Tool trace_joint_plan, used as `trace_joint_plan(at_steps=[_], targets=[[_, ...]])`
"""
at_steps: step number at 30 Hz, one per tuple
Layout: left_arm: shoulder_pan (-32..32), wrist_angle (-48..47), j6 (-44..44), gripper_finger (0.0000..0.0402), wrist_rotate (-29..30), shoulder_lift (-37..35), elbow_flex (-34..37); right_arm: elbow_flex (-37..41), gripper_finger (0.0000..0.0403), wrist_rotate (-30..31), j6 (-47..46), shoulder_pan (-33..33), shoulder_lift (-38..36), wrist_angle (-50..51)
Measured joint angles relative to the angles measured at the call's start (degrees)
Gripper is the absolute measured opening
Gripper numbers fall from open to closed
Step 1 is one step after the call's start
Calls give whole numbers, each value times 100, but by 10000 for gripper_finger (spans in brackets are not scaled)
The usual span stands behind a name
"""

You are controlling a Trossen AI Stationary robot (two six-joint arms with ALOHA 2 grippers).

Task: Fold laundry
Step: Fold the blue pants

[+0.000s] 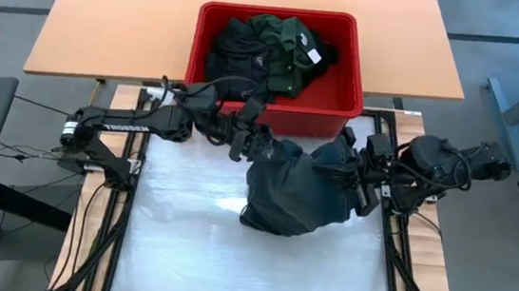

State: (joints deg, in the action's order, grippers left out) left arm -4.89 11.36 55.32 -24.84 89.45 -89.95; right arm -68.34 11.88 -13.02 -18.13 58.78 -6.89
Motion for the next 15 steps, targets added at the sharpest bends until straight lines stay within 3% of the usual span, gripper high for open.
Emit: trace_joint_plan(at_steps=[6, 15], targets=[[5, 581, -237, 23, 83, -44, -2, 0, 25, 166, 217, -50, -264, 2], [9, 999, -1166, 3, 975, -44, -734, -13, 25, 1192, 1274, -320, -679, 109]])
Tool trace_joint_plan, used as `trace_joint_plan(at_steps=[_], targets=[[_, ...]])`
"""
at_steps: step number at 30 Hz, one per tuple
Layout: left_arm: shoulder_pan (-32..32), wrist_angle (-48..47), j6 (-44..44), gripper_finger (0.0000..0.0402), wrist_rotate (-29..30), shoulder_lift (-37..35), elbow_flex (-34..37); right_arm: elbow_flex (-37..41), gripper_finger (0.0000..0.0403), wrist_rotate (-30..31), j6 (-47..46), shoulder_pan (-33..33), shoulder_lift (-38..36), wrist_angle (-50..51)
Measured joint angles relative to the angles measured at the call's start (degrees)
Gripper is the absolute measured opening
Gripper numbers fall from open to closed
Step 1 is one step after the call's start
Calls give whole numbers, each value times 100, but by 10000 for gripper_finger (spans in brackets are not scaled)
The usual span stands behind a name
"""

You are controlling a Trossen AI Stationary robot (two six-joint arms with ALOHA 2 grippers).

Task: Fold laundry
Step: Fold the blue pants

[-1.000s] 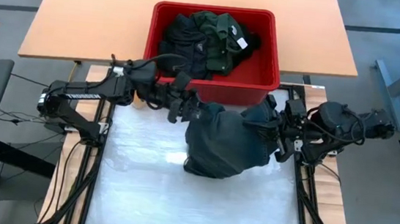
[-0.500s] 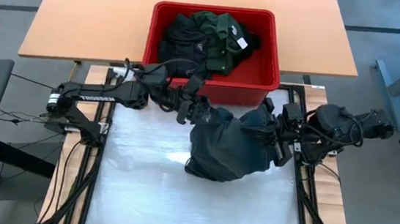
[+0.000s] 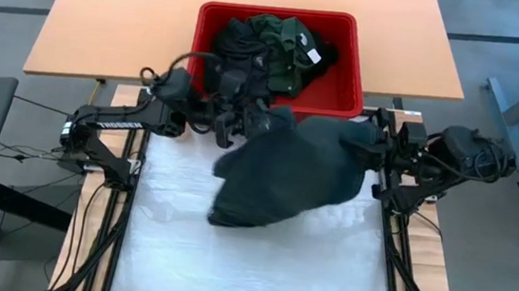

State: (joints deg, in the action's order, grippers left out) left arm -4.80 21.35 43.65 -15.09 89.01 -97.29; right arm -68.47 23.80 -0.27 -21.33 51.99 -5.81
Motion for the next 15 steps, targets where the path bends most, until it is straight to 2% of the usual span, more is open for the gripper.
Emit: trace_joint_plan(at_steps=[4, 7, 11, 15], targets=[[2, -29, -286, 2, 367, 0, -179, 2, 32, 337, -19, 19, 21, 6], [-3, -47, -316, 1, 528, -2, -211, 2, 52, 416, -310, 107, 152, -7], [-81, -154, -316, 1, 550, -17, -221, 2, 92, 478, -460, 160, 228, 264], [-142, -188, -319, 0, 548, -17, -223, 7, 151, 478, -486, 160, 21, 756]])
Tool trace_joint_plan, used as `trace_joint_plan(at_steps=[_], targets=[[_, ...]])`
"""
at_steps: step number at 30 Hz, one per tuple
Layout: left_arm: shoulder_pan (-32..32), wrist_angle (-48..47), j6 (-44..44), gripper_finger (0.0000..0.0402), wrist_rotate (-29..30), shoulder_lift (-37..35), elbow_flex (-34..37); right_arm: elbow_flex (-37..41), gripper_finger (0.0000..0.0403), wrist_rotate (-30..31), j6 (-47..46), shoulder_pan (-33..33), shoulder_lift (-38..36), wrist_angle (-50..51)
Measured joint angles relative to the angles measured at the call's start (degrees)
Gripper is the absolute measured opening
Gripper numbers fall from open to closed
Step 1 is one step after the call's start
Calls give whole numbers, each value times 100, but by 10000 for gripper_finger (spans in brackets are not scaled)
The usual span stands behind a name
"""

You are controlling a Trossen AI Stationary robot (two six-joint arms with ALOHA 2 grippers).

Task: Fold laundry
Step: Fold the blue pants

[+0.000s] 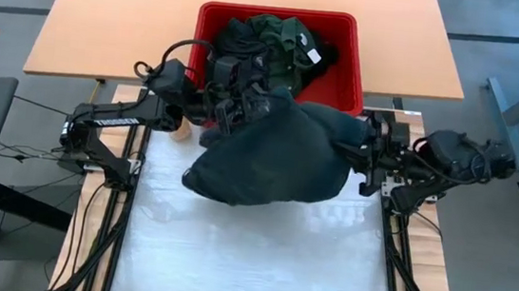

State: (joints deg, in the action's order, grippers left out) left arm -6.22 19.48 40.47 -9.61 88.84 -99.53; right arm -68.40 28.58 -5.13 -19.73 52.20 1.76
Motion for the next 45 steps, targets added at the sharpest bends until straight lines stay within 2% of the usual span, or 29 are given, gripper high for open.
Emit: trace_joint_plan(at_steps=[5, 9, 11, 14, 18, 20, 23, 25, 29, 33, 37, 40, 42, 45], targets=[[-98, -94, 0, 0, -59, -30, -9, 0, 238, -2, -273, -63, -439, 1080], [-201, -412, 2, 0, -253, -73, -9, 7, 280, -5, -413, -318, -833, 1979], [-288, -700, 16, 0, -445, -143, -9, 9, 287, -15, -436, -495, -962, 2010], [-402, -1241, 16, 0, -670, -241, -20, 9, 290, -20, -173, -809, -1072, 1363], [-496, -1691, -15, 0, -893, -241, -22, 2, 291, -16, 1043, -1195, -1027, 98], [-538, -1820, -21, 0, -1011, -240, -22, -76, 291, 223, 1618, -1276, -887, -305], [-549, -2009, -73, 0, -1067, -243, -22, -504, 291, 1098, 2073, -1218, -483, -13], [-553, -2119, -140, 0, -1081, -240, -21, -924, 291, 1346, 1796, -1055, -154, 615], [-553, -2231, -233, 0, -1111, -238, -20, -1905, 291, 1144, 931, -628, 551, 2268], [-549, -2251, -256, 0, -1304, -238, -17, -2715, 291, 961, 355, -236, 1220, 3450], [-486, -2256, -278, 0, -1325, -238, -16, -3406, 291, 162, 18, 237, 1752, 4128], [-434, -2255, -280, 0, -1405, -235, -13, -3833, 291, 120, -131, 422, 2096, 4679], [-383, -2257, -343, 0, -1418, -234, -13, -4042, 291, -76, -269, 502, 2274, 4847], [-310, -2259, -468, 0, -1422, -232, -11, -4235, 291, -747, -409, 596, 2486, 4840]])
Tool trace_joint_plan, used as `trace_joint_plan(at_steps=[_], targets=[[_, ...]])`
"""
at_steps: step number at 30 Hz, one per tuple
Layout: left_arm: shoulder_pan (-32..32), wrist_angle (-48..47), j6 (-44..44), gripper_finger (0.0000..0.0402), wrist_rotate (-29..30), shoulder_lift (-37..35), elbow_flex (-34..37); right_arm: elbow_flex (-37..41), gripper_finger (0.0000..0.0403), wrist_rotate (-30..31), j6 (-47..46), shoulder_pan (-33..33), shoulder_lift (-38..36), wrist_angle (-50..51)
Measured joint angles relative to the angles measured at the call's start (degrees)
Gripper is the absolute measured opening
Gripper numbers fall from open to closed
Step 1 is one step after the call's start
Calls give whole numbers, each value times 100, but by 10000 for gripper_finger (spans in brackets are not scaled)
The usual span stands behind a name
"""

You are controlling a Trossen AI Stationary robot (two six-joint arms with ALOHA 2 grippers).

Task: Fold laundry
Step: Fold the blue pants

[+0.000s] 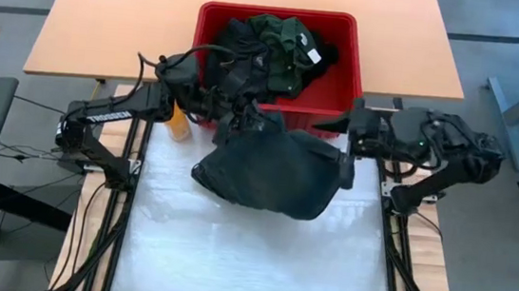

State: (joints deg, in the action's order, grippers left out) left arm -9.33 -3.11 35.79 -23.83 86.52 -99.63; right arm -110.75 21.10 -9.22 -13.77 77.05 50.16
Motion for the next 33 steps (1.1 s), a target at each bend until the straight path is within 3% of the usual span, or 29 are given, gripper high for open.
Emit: trace_joint_plan(at_steps=[13, 16, 18, 21, 22, 30, 33], targets=[[107, -68, -514, 0, -167, 13, 15, -51, 281, -479, -452, 45, 658, 87], [107, -39, -520, 0, -169, 13, 17, -47, 236, -474, -465, 43, 662, 38], [111, 58, -510, 0, -216, 13, 17, -45, 177, -477, -448, 43, 616, -60], [181, 377, -467, 0, -217, 13, 17, -37, 55, -532, -279, 43, 480, -216], [216, 530, -461, 0, -174, 13, 17, -36, 34, -577, -140, 43, 402, -287], [416, 1323, -161, 0, 1293, 172, 9, -30, 36, -779, 1169, 378, -226, -521], [335, 1942, 13, 0, 1461, 352, 5, -32, 36, -1063, 1838, 730, -290, -634]])
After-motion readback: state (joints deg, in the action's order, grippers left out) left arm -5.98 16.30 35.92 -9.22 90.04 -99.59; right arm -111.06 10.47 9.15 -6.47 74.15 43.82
